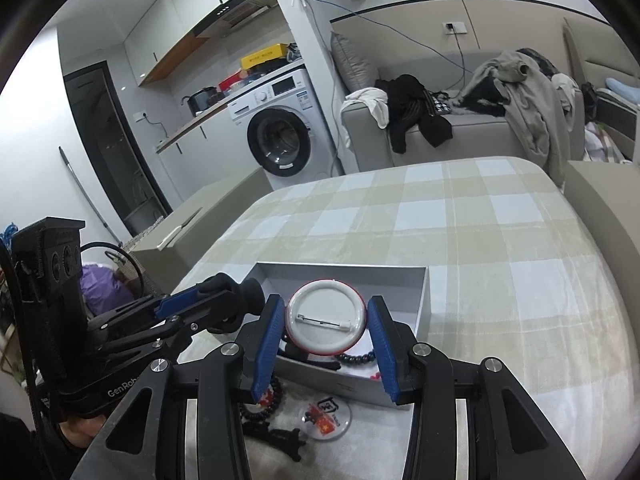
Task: Organize jewelry
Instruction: 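Carry the pin and claw clip over the grey box with both grippers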
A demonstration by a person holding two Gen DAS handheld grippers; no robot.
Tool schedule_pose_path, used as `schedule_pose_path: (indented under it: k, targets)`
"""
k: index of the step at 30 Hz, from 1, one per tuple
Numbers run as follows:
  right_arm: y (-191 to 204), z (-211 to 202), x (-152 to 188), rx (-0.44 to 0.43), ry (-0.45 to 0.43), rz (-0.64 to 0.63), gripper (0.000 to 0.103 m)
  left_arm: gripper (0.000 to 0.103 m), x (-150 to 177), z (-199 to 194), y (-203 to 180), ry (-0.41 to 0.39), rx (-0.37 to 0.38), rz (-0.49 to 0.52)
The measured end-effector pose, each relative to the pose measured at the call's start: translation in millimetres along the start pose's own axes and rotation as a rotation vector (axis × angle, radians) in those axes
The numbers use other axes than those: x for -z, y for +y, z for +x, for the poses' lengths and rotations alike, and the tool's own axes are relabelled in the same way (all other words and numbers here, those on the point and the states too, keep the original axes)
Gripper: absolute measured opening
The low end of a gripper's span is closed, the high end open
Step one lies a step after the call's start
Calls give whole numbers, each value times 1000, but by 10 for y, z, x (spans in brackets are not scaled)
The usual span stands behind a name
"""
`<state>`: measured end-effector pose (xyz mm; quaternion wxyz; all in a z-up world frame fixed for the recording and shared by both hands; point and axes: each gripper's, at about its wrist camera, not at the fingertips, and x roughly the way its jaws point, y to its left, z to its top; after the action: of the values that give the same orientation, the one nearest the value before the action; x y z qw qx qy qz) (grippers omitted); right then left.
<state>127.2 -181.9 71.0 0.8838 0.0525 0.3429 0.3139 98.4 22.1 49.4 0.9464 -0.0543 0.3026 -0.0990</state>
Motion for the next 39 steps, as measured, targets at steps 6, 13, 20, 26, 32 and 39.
schedule_pose_path:
  k: [6,13,20,26,32,39]
  targets:
    - [-59,72,5,10,22,20,42,25,-23,52,34,6,-5,-15]
    - [-80,130,9,20,40,18,42,25,-28,106,52,17,-19,-15]
    - [-74,161,28,20,51,13,42,25,-28,134,79,25,-29,-22]
    - [-78,151,32,20,44,15,42,25,-19,144,88,32,-32,-25]
    - [-81,168,41,27,50,15,42,25,-5,150,105,35,-36,-29]
    - [-89,166,37,31,43,19,42,25,3,150,134,40,-37,-33]
